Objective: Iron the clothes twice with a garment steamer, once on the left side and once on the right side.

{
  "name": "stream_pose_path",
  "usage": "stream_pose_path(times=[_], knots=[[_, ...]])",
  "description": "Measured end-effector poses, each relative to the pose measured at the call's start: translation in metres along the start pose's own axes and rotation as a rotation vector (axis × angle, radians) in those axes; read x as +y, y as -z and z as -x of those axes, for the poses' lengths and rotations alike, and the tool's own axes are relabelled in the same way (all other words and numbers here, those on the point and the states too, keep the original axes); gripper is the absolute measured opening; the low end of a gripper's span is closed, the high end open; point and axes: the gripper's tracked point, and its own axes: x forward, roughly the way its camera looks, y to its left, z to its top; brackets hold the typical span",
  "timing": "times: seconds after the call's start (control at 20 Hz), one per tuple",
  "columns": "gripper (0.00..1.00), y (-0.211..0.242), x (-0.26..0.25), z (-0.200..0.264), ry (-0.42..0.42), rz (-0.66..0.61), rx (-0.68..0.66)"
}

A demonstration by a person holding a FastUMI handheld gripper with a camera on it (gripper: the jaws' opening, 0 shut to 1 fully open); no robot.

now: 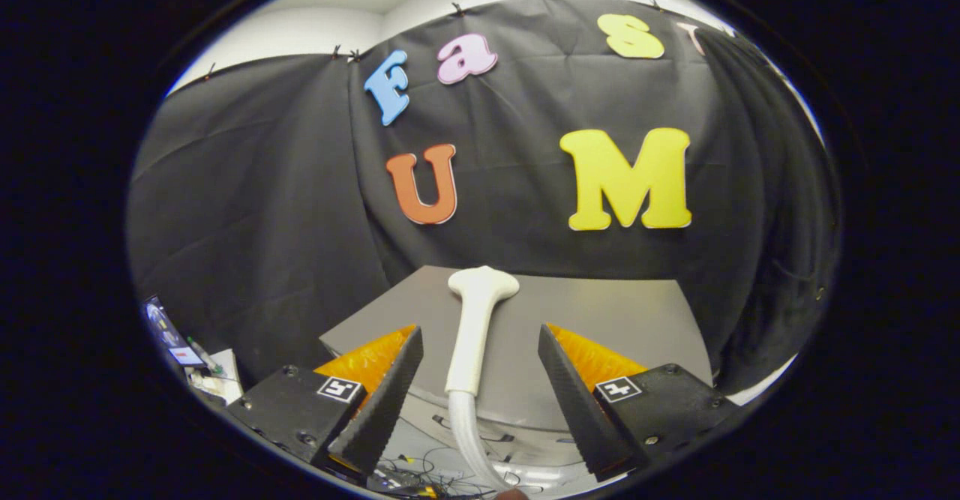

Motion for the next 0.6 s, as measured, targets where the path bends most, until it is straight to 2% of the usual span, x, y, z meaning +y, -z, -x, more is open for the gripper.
stream_pose_path(times=[0.25, 0.6], knots=[[0.96, 0.009, 0.006, -0.061, -0.036, 0.006, 0.148], [0.94, 0.029, 0.005, -0.115, -0.003, 0.037, 0.31]])
